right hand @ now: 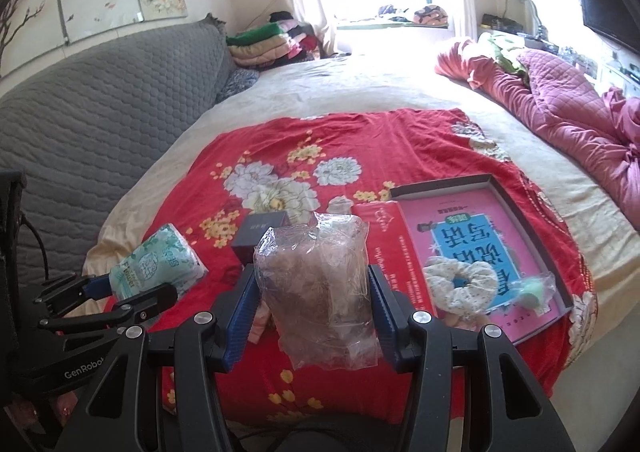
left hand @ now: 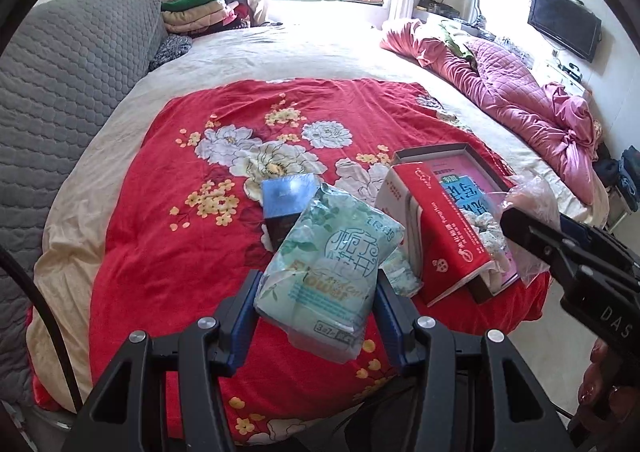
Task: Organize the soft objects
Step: 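Carry the wipes pack with left gripper while right gripper carries the clear bag over the pink tray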
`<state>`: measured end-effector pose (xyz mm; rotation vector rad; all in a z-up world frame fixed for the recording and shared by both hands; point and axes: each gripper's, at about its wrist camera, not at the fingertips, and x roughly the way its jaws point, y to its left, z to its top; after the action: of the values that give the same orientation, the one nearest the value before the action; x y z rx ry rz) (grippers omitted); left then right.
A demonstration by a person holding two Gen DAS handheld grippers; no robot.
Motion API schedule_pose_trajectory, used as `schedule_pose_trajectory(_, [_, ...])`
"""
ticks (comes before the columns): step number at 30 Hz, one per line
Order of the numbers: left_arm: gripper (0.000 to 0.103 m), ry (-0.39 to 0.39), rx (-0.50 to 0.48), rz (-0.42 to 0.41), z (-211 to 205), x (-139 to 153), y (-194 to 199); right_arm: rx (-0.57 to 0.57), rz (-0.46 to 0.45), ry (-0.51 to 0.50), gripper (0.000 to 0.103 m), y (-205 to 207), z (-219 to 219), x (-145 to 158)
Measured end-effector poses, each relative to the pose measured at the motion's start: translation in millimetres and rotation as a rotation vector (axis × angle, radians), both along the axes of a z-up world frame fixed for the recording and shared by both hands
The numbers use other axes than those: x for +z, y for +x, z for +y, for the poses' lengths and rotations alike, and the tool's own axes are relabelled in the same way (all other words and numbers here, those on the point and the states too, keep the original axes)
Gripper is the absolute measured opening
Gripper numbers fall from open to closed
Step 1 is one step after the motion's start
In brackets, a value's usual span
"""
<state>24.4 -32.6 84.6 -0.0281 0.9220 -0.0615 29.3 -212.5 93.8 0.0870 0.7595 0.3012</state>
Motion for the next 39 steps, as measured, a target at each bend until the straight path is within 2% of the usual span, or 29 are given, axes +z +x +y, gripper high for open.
schedule_pose_trajectory(21, [0.053,0.014,-0.118,-0.038,-70,24,20,-0.178,-0.053,0.058,0.055,3,-88,18])
schedule_pose_trajectory(30, [0.053,0.009,-0.217,-0.021,-119,17,33,-0.306,-0.075,0.063,0.054,-3,-142,21])
schedule_pose_trajectory(39, [0.053,0.014,-0.301,0.006,-168,3,48,-0.381,-0.071,0.054,0.055,-4,-177,14])
